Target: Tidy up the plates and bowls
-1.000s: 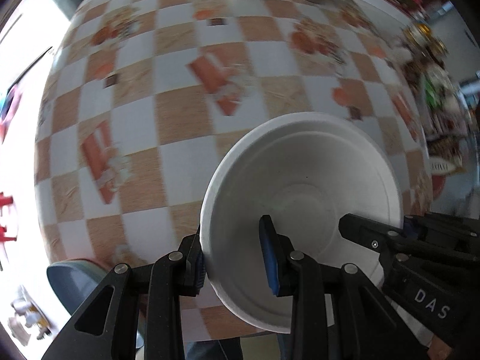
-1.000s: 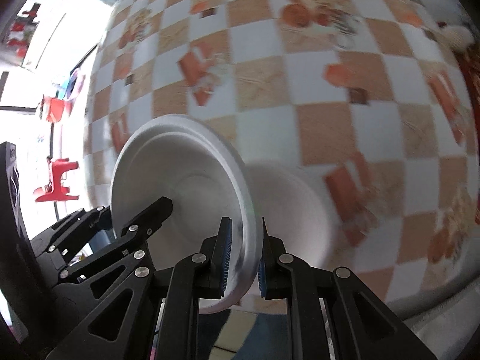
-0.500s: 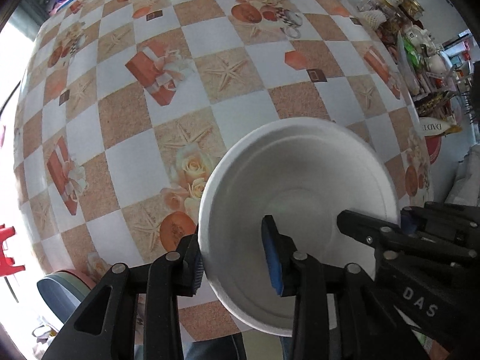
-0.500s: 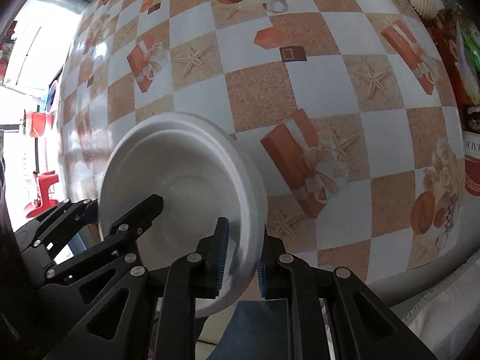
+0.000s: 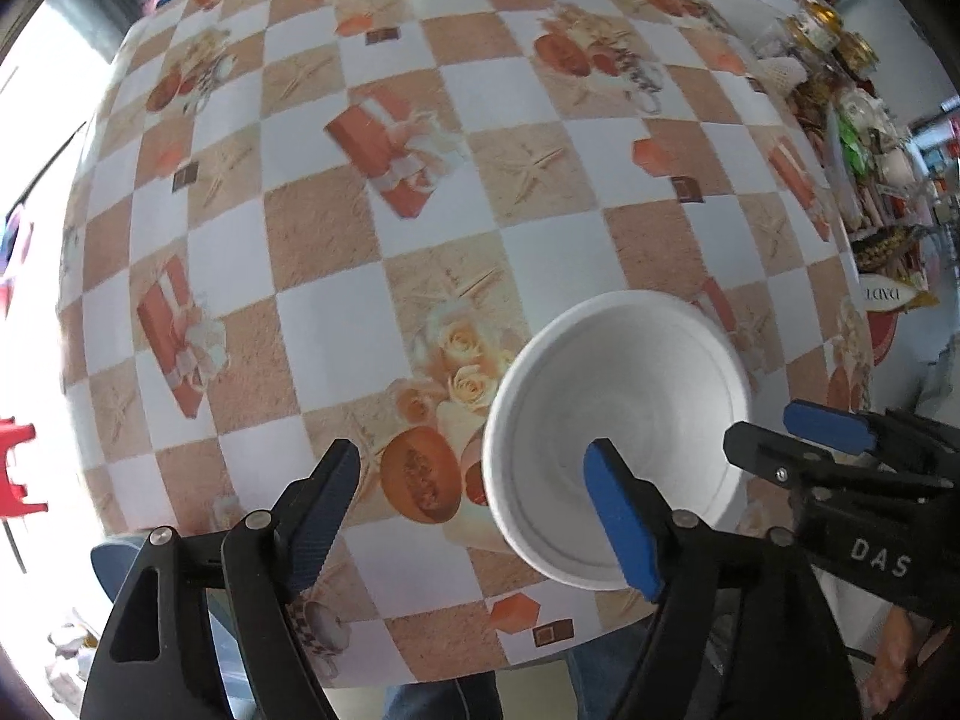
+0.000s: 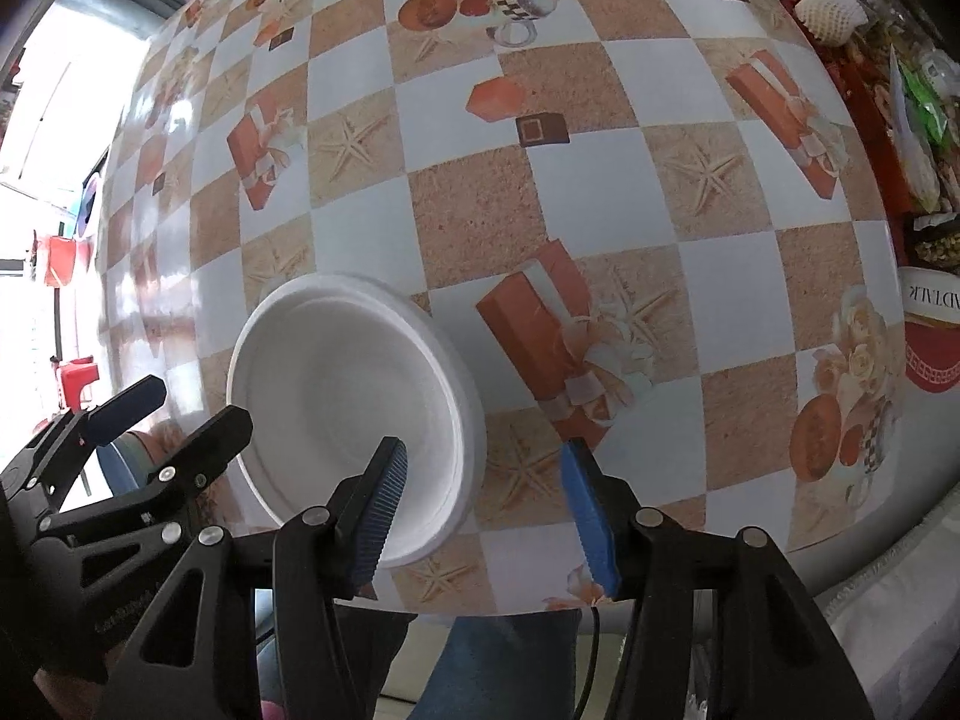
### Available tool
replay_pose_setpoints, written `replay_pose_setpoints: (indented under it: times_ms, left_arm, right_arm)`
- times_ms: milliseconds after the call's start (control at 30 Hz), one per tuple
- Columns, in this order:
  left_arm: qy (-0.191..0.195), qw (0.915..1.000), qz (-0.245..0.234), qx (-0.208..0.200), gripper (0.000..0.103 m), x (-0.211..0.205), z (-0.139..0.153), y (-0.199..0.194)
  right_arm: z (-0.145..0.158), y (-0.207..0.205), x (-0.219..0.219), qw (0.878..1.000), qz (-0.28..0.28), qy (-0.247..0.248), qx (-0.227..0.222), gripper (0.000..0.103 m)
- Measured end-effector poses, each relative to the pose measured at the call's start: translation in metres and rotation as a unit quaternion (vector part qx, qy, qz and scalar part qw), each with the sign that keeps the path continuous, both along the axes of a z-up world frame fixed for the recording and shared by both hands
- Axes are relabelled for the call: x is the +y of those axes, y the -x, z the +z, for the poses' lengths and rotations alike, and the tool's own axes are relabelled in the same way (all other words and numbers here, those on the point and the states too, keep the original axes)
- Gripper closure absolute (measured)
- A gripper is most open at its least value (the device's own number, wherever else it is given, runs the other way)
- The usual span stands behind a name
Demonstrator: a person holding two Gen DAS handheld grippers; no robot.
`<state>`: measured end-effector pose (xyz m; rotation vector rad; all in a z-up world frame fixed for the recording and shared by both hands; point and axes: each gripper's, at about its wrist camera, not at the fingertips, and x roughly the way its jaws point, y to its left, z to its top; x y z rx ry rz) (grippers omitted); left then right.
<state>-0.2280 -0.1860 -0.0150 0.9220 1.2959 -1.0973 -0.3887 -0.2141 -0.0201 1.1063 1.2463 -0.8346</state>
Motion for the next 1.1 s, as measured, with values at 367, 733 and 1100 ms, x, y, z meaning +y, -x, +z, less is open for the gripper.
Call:
replay_pose_setpoints:
  times_ms: [367, 733, 1100]
  left_arm:
    - [-0.018, 0.9981, 0.053, 0.026, 0.000, 0.004, -0.015, -0.018]
    - [-0.031, 0.9981, 0.051, 0.015, 0.000, 0.007, -0.016, -0.007]
    - [-0.045, 0.9976, 0.053, 0.002, 0.000, 0.004, -0.024, 0.006]
  right_arm:
    - [0.000, 0.003, -0.003, 0.999, 0.018, 0.046, 0.016, 0.004]
    - [-0.010, 0.004, -0.009, 0.999, 0.019, 0.033, 0.022, 0.004]
    - [-0.026, 0.007, -0.012, 0.999, 0.014, 0.015, 0.026, 0.004]
